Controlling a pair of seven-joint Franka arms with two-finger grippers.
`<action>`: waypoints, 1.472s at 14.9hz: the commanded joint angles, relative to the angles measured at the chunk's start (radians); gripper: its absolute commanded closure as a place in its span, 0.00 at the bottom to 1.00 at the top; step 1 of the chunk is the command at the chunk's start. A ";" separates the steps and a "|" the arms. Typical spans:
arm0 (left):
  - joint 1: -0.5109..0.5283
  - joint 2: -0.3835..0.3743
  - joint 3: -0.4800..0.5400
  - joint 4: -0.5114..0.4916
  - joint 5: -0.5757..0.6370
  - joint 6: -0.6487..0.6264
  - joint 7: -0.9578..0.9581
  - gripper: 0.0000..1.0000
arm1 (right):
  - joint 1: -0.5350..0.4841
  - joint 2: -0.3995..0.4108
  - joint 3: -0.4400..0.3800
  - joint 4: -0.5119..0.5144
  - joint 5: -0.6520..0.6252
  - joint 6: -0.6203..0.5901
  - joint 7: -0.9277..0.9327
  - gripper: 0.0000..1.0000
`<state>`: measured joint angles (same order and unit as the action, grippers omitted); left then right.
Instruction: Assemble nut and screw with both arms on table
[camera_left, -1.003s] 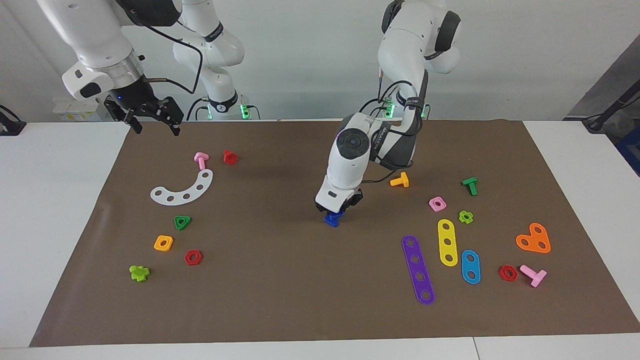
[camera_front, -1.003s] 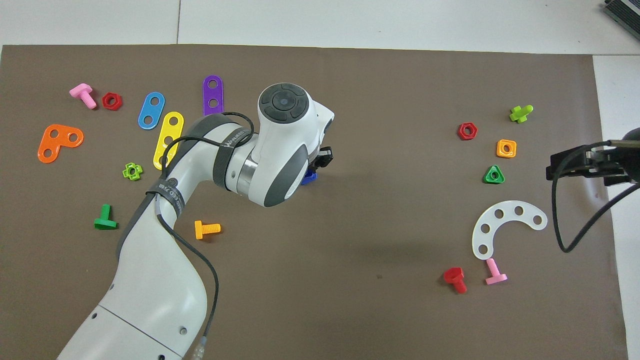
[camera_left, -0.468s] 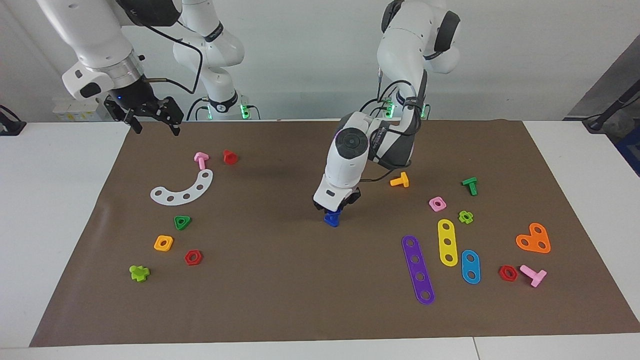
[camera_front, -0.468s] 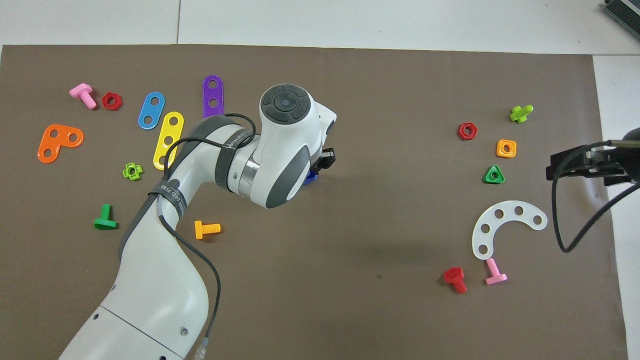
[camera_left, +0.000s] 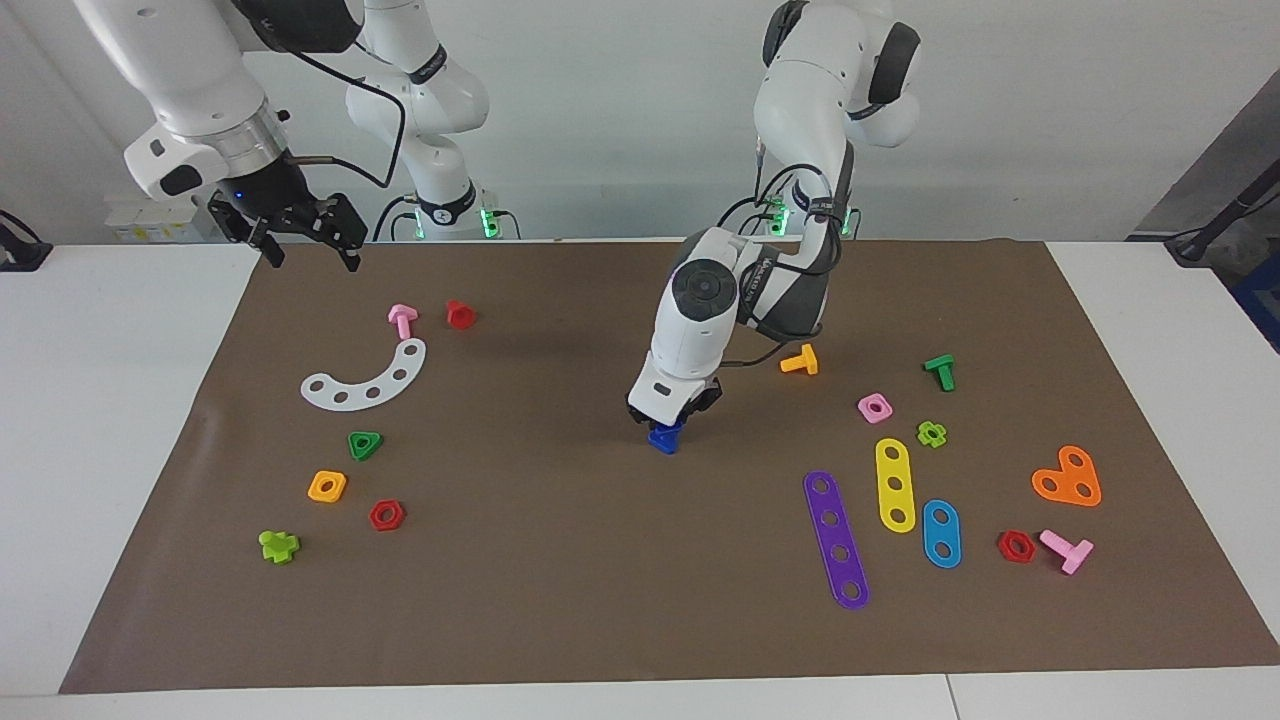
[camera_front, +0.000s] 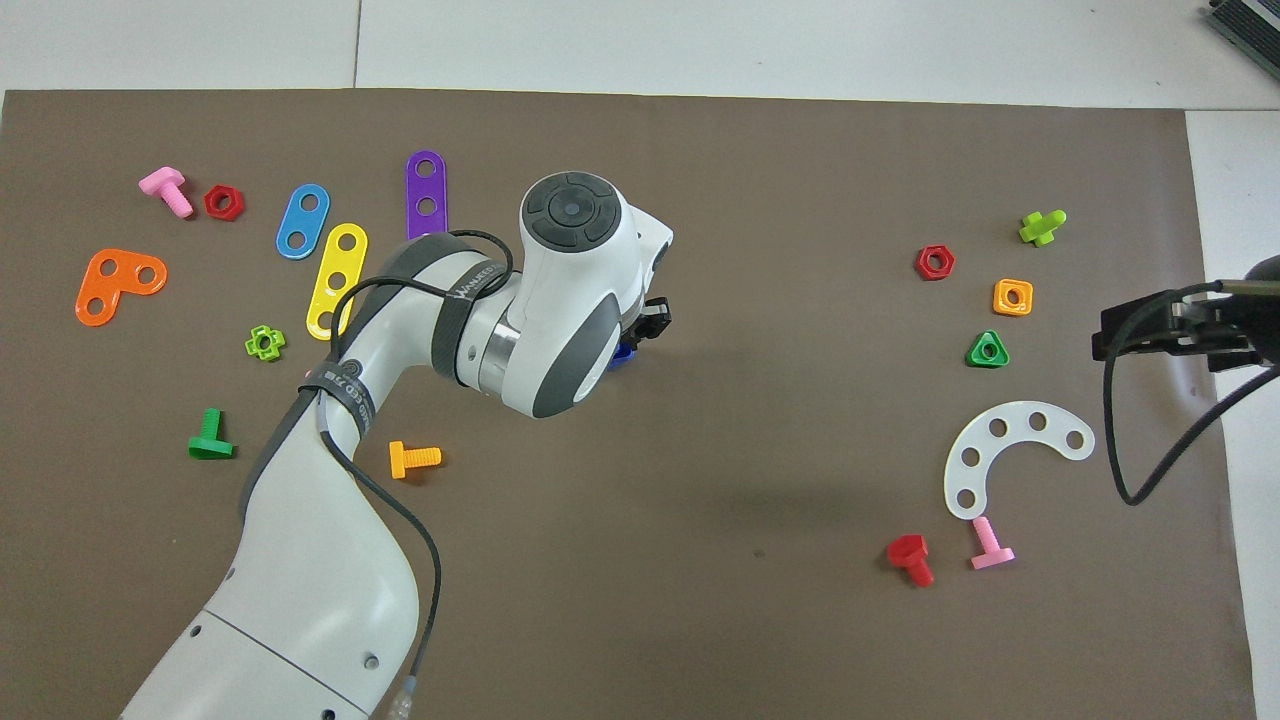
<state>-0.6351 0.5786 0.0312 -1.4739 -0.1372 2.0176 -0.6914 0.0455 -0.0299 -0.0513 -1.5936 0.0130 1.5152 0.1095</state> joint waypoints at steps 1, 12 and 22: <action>-0.011 -0.029 0.009 -0.068 -0.009 0.055 -0.007 0.95 | -0.010 -0.015 0.007 -0.012 0.012 -0.009 -0.024 0.00; 0.005 -0.020 0.010 0.033 -0.009 -0.058 -0.010 0.00 | -0.010 -0.015 0.007 -0.012 0.012 -0.009 -0.024 0.00; 0.309 -0.270 0.105 0.081 0.004 -0.322 0.365 0.00 | -0.010 -0.015 0.007 -0.012 0.012 -0.010 -0.024 0.00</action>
<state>-0.3931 0.3674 0.1457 -1.3592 -0.1365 1.7510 -0.4493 0.0455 -0.0299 -0.0513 -1.5936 0.0130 1.5152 0.1095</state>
